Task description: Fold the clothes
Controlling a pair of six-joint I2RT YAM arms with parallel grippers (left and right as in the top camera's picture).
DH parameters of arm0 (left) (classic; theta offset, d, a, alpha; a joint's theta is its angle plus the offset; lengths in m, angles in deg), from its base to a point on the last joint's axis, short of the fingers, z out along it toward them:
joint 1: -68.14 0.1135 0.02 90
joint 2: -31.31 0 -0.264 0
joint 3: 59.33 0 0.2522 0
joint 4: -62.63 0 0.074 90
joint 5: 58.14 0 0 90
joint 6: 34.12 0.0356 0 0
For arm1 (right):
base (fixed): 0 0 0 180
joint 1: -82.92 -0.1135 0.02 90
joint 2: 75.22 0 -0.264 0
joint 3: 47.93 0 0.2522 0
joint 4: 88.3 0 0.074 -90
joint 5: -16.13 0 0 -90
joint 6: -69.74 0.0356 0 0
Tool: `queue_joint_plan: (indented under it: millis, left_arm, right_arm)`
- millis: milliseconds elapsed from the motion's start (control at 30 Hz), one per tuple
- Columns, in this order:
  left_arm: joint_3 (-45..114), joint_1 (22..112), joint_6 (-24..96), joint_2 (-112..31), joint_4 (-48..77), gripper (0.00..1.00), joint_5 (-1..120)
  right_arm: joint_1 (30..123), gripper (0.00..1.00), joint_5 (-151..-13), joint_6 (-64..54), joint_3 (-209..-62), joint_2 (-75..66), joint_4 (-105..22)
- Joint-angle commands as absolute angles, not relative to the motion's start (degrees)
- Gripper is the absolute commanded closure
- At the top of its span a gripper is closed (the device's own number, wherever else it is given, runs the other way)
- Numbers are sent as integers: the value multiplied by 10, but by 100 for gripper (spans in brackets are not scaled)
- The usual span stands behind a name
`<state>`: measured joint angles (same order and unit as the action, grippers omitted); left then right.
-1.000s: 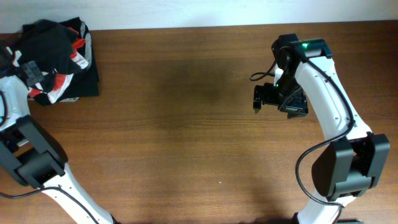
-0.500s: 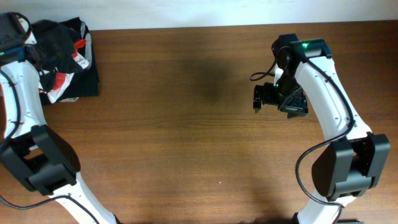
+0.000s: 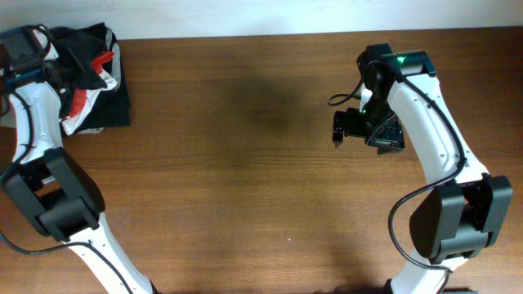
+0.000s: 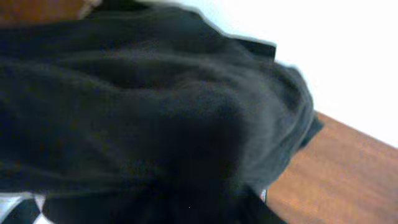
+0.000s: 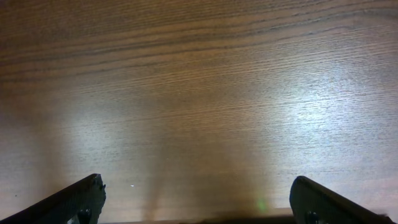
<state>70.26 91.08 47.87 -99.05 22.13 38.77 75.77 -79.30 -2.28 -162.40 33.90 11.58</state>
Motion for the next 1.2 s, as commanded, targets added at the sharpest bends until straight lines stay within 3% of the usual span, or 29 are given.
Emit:
queue_joint_plan:
  millis: [0,400,500,533,633,767,933,1067,1167]
  left_arm:
    - [704,912,445,-999,259,85,400]
    - [704,912,415,-1083,460,85,374]
    - [704,912,415,-1120,482,58,370]
    - [704,912,416,-1129,489,31,370]
    - [716,912,415,-1123,510,3,401]
    - [800,910,415,-1109,485,1,521]
    - [931,906,426,-1105,343,1,524]
    - [948,903,467,-1104,215,1,535]
    - [948,903,463,-1105,80,2,475]
  right_arm:
    - [758,1,-792,-22,-1628,339,116]
    - [758,1,-793,-17,-1628,339,137]
    - [757,1,-792,-13,-1623,339,143]
    - [752,1,-792,-13,-1615,339,142]
    - [739,1,-792,-13,-1595,339,136]
    - [721,1,-792,-2,-1558,339,109]
    - [716,1,-792,-2,-1515,339,86]
    - [716,1,-792,-2,-1501,339,74]
    - [716,1,-792,-2,-1501,339,67]
